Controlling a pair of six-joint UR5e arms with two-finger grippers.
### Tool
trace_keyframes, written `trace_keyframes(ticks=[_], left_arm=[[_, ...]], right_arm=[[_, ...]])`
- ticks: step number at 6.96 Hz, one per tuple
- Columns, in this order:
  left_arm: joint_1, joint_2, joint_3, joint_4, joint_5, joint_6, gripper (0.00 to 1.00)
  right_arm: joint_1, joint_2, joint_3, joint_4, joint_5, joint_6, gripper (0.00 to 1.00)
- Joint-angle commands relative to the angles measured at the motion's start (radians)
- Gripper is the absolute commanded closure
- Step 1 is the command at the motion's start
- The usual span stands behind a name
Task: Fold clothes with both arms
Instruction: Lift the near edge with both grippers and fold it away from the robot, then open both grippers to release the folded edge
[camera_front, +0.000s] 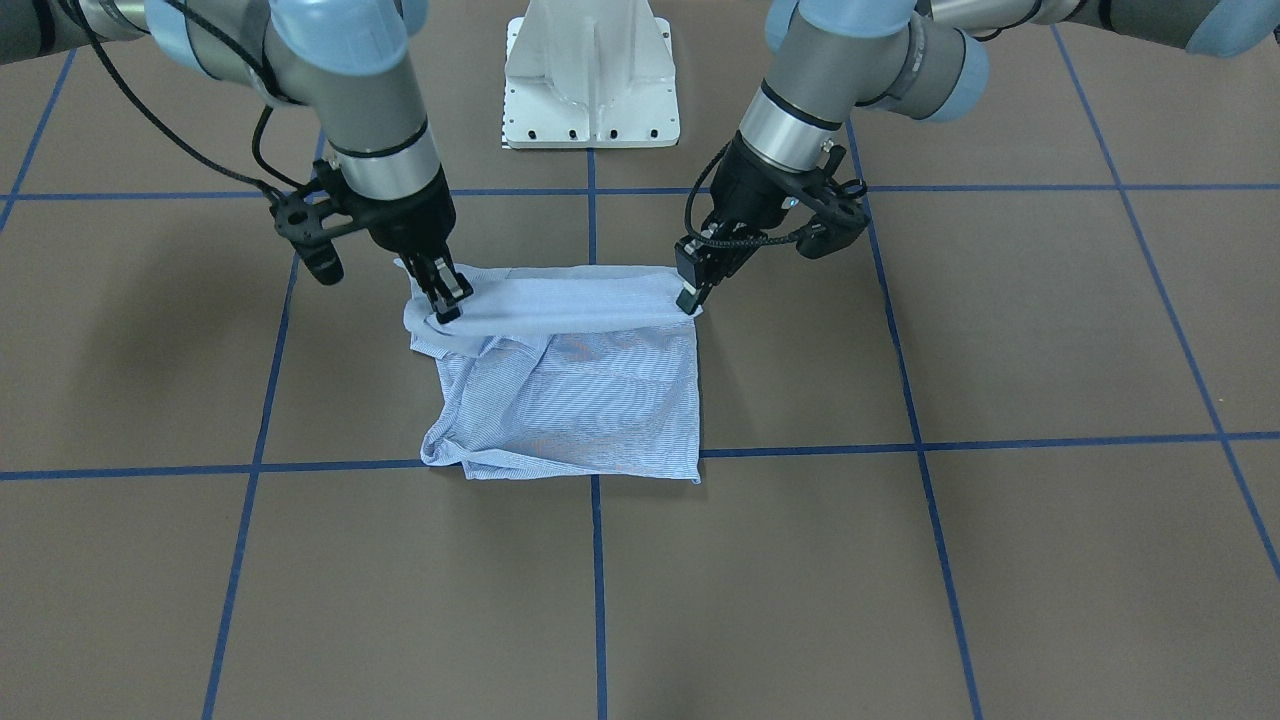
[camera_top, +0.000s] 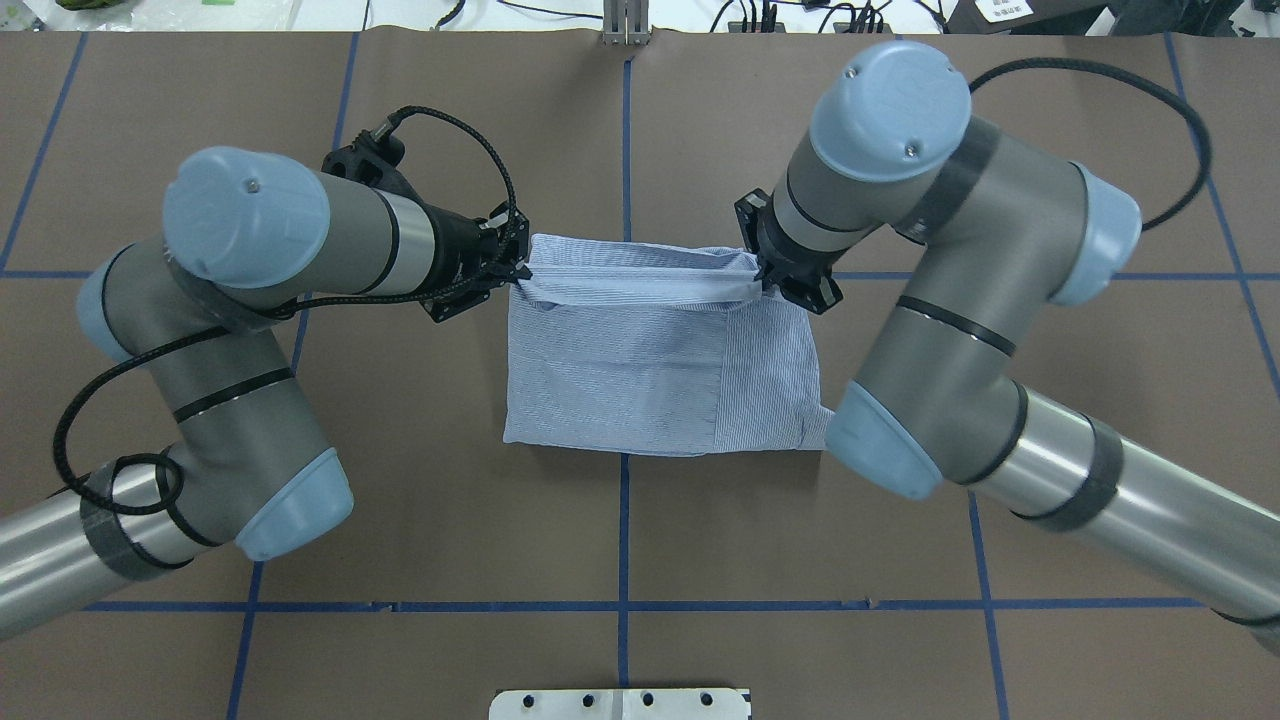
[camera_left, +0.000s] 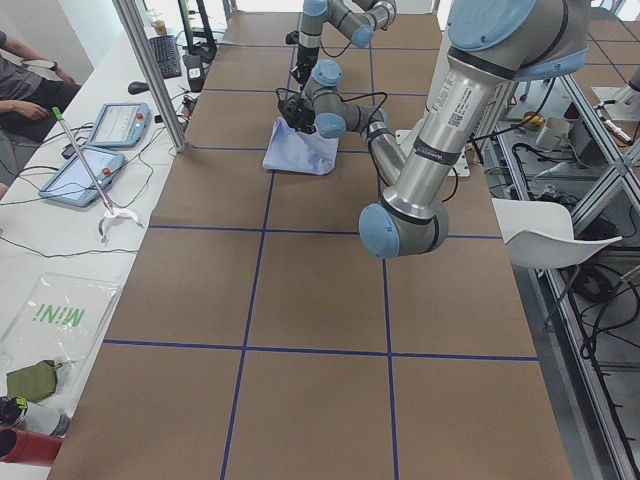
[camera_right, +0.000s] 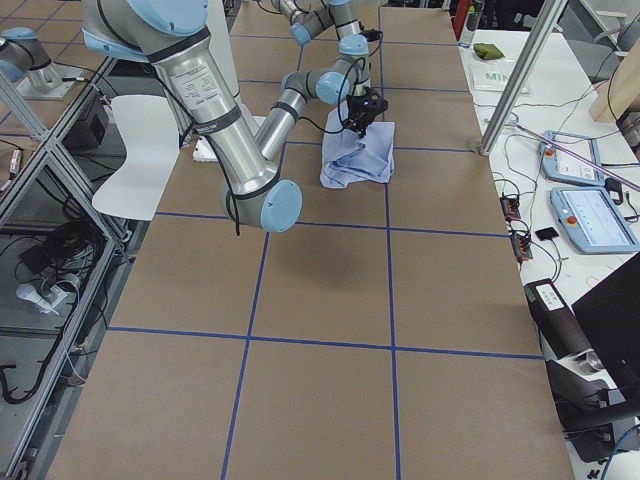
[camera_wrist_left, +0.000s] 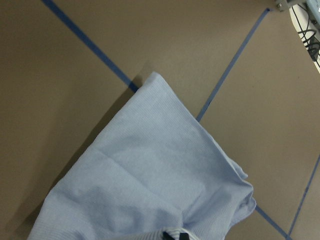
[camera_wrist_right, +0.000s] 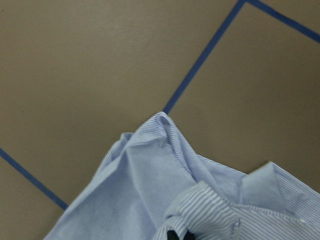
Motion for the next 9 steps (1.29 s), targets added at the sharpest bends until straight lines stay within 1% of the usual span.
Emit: trace_keyframes(ticks=[1,2,3,4,5,6,7,9], left_arm=[[-0.041,-0.061,0.2,-0.128,0.0,0.029,1.0],[-0.058,-0.126,0.315,-0.168,0.0,0.034,1.0],[-0.07,-0.177,0.433,-0.205,0.001,0.094,1.0],[-0.086,-0.178,0.52,-0.283,0.004,0.171,0.36],[-0.127,-0.178,0.533,-0.302,0.001,0.22,0.2],[-0.162,-0.176,0.528,-0.301,-0.019,0.228,0.2],[-0.196,-0.178,0.527,-0.304,-0.055,0.254,0.2],[-0.268,-0.164,0.521,-0.304,-0.205,0.34,0.2]], right_arm=[[0.058,0.12,-0.278,0.122,0.053,-0.093,1.0],[0.062,0.131,-0.326,0.128,0.053,-0.151,1.0],[0.065,0.146,-0.379,0.144,0.055,-0.202,1.0],[0.065,0.18,-0.504,0.265,0.053,-0.278,0.01],[0.086,0.192,-0.556,0.324,0.055,-0.346,0.0],[0.182,0.192,-0.558,0.319,0.167,-0.453,0.0],[0.212,0.179,-0.559,0.317,0.193,-0.502,0.0],[0.261,0.13,-0.555,0.322,0.2,-0.64,0.0]])
